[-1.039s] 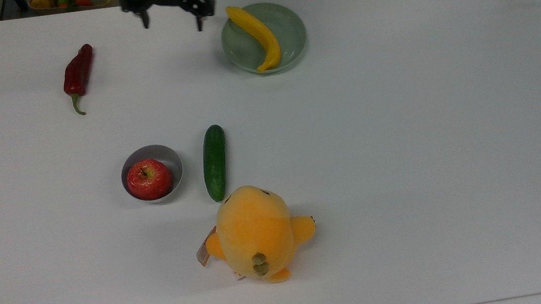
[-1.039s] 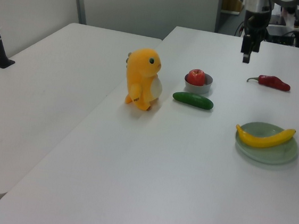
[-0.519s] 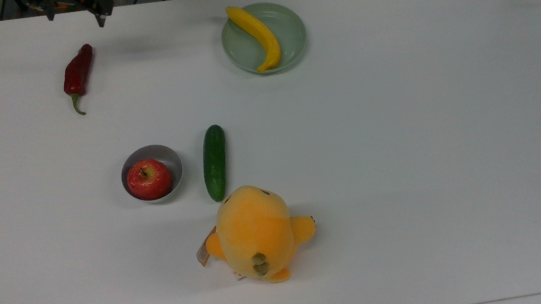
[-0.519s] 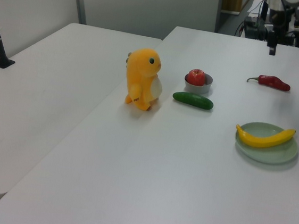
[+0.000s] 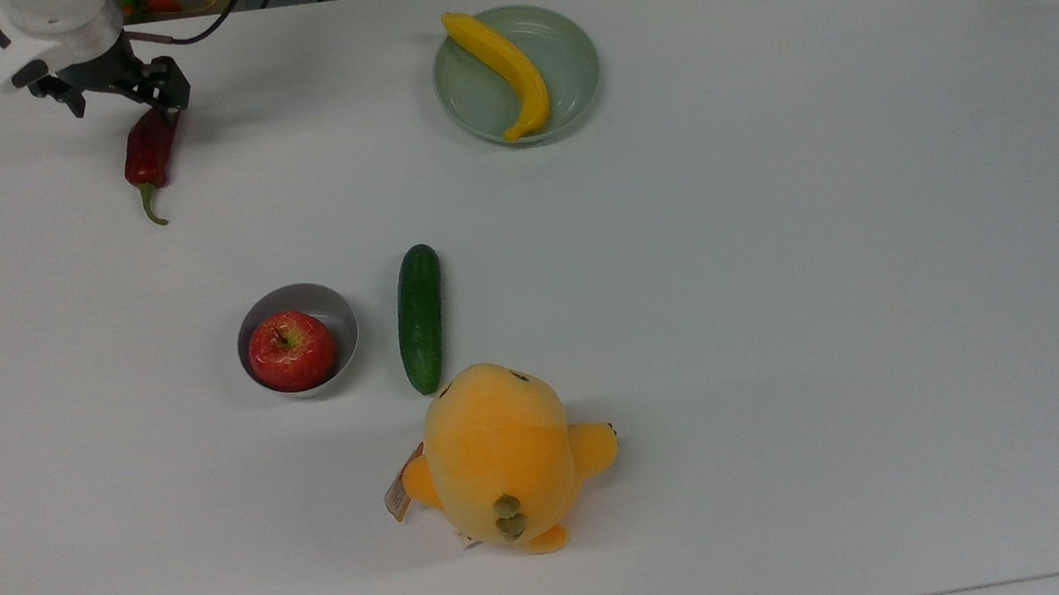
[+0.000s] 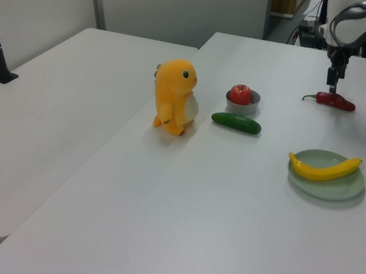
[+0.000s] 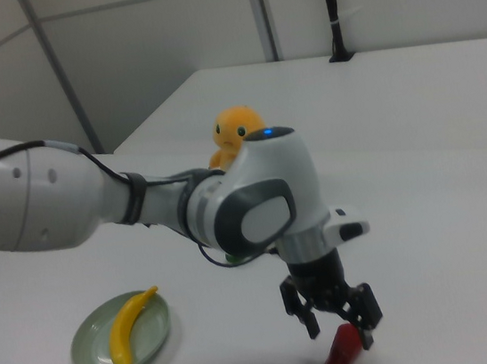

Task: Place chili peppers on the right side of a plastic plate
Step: 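Lower the gripper and close it on the red chili pepper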

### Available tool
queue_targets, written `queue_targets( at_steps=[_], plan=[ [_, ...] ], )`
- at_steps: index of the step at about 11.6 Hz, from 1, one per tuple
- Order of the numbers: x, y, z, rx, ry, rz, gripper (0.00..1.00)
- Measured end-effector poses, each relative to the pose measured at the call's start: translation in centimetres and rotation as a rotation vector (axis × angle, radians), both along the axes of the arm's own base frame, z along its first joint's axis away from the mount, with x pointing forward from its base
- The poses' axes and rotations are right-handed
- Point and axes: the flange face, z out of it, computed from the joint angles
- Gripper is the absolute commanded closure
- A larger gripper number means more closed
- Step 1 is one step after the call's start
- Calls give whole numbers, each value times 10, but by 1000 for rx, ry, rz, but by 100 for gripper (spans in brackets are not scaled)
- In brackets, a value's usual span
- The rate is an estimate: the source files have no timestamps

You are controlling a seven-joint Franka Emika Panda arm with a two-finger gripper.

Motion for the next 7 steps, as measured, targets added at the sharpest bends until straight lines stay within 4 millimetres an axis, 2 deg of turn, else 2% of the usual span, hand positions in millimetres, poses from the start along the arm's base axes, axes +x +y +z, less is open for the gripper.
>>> queue_targets(
  at_steps=[3,4,5,6,7],
  plan=[
    [1,-9,-29,-23,38,21,1],
    [1,-9,-35,-24,45,23,50],
    [2,-9,-40,-23,51,25,88],
    [3,-8,-45,-22,58,28,98],
    [4,-5,-49,-20,65,32,100]
  ],
)
